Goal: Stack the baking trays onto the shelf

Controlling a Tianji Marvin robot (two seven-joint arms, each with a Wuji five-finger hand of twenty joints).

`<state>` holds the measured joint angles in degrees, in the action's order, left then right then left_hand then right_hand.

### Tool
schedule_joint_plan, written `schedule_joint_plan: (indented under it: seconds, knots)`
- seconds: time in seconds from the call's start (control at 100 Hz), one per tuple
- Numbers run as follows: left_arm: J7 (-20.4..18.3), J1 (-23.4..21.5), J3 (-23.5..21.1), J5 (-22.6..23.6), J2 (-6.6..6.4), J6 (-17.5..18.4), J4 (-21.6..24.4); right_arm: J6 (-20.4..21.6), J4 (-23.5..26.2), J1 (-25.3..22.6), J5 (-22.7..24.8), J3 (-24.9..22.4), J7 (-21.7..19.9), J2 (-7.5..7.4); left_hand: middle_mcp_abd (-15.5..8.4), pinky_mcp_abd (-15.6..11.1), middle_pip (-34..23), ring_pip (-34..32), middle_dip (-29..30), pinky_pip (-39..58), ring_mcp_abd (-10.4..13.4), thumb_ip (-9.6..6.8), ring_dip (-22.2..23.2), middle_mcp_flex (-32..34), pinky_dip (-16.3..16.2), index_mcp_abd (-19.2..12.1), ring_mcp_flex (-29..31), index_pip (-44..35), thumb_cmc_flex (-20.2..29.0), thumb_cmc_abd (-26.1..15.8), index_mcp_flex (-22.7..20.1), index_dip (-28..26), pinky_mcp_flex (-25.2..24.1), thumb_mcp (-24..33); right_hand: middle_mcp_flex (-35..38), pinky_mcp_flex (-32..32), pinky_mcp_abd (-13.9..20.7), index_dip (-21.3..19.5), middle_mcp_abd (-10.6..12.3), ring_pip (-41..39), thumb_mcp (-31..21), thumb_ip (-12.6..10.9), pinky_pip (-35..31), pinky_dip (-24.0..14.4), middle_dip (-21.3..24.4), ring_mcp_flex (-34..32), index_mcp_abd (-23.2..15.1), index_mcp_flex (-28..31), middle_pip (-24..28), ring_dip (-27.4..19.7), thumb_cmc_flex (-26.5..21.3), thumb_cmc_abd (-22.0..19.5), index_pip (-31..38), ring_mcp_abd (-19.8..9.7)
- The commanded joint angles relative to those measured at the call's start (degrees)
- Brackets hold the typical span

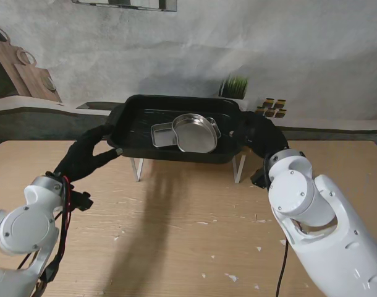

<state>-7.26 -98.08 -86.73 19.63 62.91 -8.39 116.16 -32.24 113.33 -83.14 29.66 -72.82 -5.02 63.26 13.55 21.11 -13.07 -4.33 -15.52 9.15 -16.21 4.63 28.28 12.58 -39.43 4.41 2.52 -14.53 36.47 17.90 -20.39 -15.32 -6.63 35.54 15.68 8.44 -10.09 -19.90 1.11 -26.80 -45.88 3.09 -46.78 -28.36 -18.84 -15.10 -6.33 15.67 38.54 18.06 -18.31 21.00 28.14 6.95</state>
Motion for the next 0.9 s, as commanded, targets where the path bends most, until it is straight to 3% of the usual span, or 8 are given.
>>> schedule_joint_plan:
  seconds: [0.0, 0.27, 0.33, 0.52, 0.56, 0.74, 0.89]
  knots:
    - [0.0, -3.6, 0.6, 0.4, 0.63, 0.5, 1.0, 1.4, 2.0, -3.4, -0.3, 0.9, -0.3, 0.94, -1.4, -1.4, 1.2, 0.9, 0.8, -2.2, 1.4, -1.19, -1.2, -0.5, 1.2, -0.9, -1.5, 0.8, -0.3, -0.4, -0.5, 0.8, 0.1, 1.5, -2.5, -0.9, -0.1, -1.1, 2.4, 1.0, 0.1, -2.5, 2.1, 0.8, 0.6, 2.4, -2.9, -1.8, -1.6, -0.6, -0.2, -2.3, -1.4, -2.0]
    - [4.9, -14.0, 2.4, 0.6, 1.23, 9.0, 3.0, 10.7, 5.9, -14.7, -3.0, 3.2, 7.6, 2.28, -2.7, -1.9, 1.4, 1.3, 1.2, -3.8, 2.5, -0.85, -2.2, -1.4, 5.1, -1.6, -1.8, 0.9, -0.1, -0.5, 0.6, 1.5, 0.6, 1.8, -4.3, -2.5, 0.7, -2.2, 3.3, 2.4, 1.6, -2.4, 6.5, 0.1, 0.9, 4.8, -4.0, -2.0, -2.4, -1.3, -0.2, -2.5, -3.9, -3.4]
    - [5.3, -15.6, 3.1, -0.2, 1.27, 10.6, 3.0, 13.4, 5.7, -16.6, -4.0, 4.0, 9.0, 2.49, -3.4, -2.4, 1.5, 2.1, 1.4, -4.6, 3.3, -0.81, -4.3, -2.1, 7.4, -2.1, -1.5, 0.8, 0.1, -0.7, 1.6, 1.9, 0.9, 1.4, -4.8, -2.5, 0.8, -4.3, 3.2, 2.5, 2.1, -2.5, 9.4, -2.6, 1.0, 5.5, -4.0, -2.1, -2.1, -1.6, -0.5, -2.7, -5.3, -3.5]
    - [6.9, -19.3, 6.2, -2.7, 1.42, 14.6, 1.9, 20.9, 3.5, -20.4, -5.3, 7.0, 11.2, 2.57, -5.8, -3.8, 4.7, 3.0, 2.5, -5.8, 5.3, -0.79, -8.9, -3.0, 12.5, -3.9, -1.4, 0.0, 0.6, -1.9, 4.4, 2.7, 1.5, 0.3, -5.1, -3.0, 0.8, -4.7, 3.1, 2.6, 2.1, -2.3, 10.8, -2.9, 0.9, 6.3, -4.1, -2.5, -1.9, -1.6, -0.2, -2.9, -5.6, -3.6]
    - [6.8, -19.7, 7.0, -3.8, 1.41, 15.0, 1.7, 22.3, 2.8, -20.9, -5.4, 7.5, 11.5, 2.54, -6.6, -4.3, 5.1, 3.2, 2.5, -5.9, 5.9, -0.78, -9.5, -3.2, 12.9, -4.3, -1.4, -0.2, 0.9, -2.1, 4.6, 2.8, 1.5, 0.1, -5.2, -3.1, 1.0, -4.9, 3.1, 2.8, 2.2, -2.3, 11.5, -3.0, 2.0, 6.6, -4.0, -2.8, -4.2, -1.7, -0.1, -3.1, -5.7, -3.8]
    - [5.9, -19.7, 10.1, -7.6, 1.27, 15.8, -0.7, 27.5, -1.5, -21.6, -6.4, 9.8, 14.0, 2.89, -9.4, -6.4, 8.8, 4.4, 2.7, -6.6, 8.6, -0.44, -14.3, -4.6, 16.3, -5.5, -1.2, -1.1, 1.4, -3.6, 8.2, 3.5, 2.1, -2.3, -5.0, -3.7, 1.5, -5.4, 3.7, 2.9, 1.8, -2.3, 13.1, -3.4, 2.6, 7.5, -4.2, -3.0, -5.6, -1.7, -0.2, -2.8, -5.7, -4.3]
    - [5.8, -17.5, 12.9, -9.3, 1.35, 15.8, -3.7, 31.0, -5.8, -20.8, -7.5, 11.2, 13.9, 2.86, -12.1, -8.6, 12.6, 5.3, 2.0, -7.9, 11.2, 0.09, -20.4, -6.2, 20.4, -6.1, -1.2, -1.8, 1.3, -4.2, 11.1, 3.7, 2.7, -4.0, -4.4, -5.7, 3.2, -6.2, 6.5, 8.1, 1.2, -2.1, 17.6, -5.0, 4.6, 7.9, -5.8, -5.0, -11.4, -4.5, 0.1, -3.3, -5.9, -5.8]
